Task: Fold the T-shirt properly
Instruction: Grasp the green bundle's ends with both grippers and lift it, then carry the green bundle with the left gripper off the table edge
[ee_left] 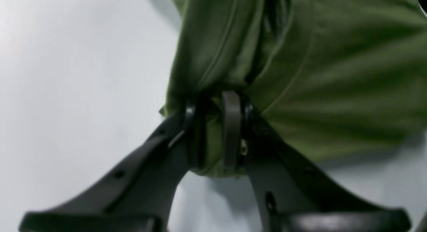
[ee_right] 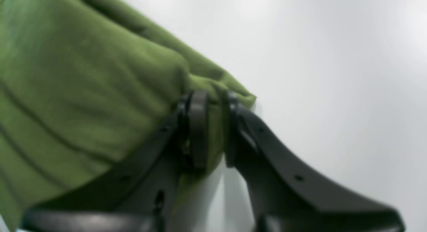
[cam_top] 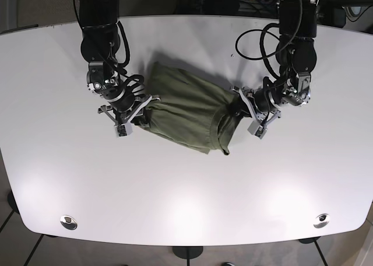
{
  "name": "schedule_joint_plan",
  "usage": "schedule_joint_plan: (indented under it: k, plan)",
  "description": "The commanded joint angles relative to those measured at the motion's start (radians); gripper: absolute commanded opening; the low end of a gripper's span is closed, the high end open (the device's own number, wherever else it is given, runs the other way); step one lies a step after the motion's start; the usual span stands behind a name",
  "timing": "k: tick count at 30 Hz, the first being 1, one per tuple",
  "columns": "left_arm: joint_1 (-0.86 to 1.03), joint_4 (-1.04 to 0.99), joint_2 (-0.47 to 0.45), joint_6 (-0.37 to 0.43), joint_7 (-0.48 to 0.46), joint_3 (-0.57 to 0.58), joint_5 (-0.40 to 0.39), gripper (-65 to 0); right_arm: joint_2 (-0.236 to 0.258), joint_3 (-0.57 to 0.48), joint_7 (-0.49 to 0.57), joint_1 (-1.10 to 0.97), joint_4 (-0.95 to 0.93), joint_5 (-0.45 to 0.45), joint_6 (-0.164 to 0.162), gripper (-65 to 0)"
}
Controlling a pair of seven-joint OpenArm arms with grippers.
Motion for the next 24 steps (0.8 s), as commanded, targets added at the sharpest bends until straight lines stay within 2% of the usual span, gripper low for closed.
schedule_joint_plan:
  k: [1,4,7,10,12,14,16,19,20,21,22,24]
  plan:
    - [-0.058,-0.033,-0.008,-0.015,0.018,-0.001,0.063,-56.9,0.007,0.002,0.006,-0.019,0.047,-0.005,0.0,-57.5]
    - [-0.121,-0.056,-0.008,-0.049,0.018,-0.001,0.097,-56.9,0.005,-0.03,-0.001,-0.051,0.098,-0.005,0.0,-57.5]
    - [-0.173,-0.056,-0.005,-0.051,0.018,-0.001,0.137,-56.8,0.01,-0.119,-0.001,-0.097,0.139,-0.005,-0.005,-57.5]
    - [-0.216,-0.056,-0.004,-0.051,0.018,-0.001,0.171,-56.5,0.036,-0.217,-0.001,-0.135,0.186,-0.005,-0.009,-57.4]
    - [-0.255,-0.056,-0.007,-0.049,0.018,-0.001,0.197,-49.4,0.034,-0.301,-0.019,-0.155,0.224,-0.005,-0.011,-57.2]
    - [-0.284,-0.039,-0.007,-0.048,0.018,-0.001,0.229,-38.6,0.024,-0.423,-0.094,-0.146,0.253,-0.005,-0.012,-57.2]
    - [-0.285,-0.01,-0.005,-0.048,0.019,-0.001,0.237,-35.1,-0.013,-0.475,-0.116,-0.131,0.264,-0.003,-0.012,-57.2]
    - [-0.276,0.066,-0.002,-0.045,0.019,-0.001,0.237,-33.2,-0.053,-0.524,-0.183,-0.106,0.278,-0.003,-0.012,-57.4]
    - [-0.265,0.092,-0.002,-0.032,0.019,-0.001,0.237,-33.3,-0.055,-0.539,-0.208,-0.095,0.291,-0.003,-0.012,-57.5]
    - [-0.228,0.132,-0.002,0.031,0.016,-0.001,0.237,-33.2,-0.053,-0.527,-0.232,-0.089,0.327,0.005,-0.012,-57.5]
    - [-0.199,0.178,-0.002,0.104,0.016,-0.001,0.237,-33.1,-0.051,-0.478,-0.245,-0.092,0.367,0.005,-0.011,-57.5]
    - [-0.161,0.239,-0.001,0.173,0.016,-0.001,0.237,-33.1,-0.025,-0.404,-0.257,-0.094,0.406,0.006,-0.001,-57.5]
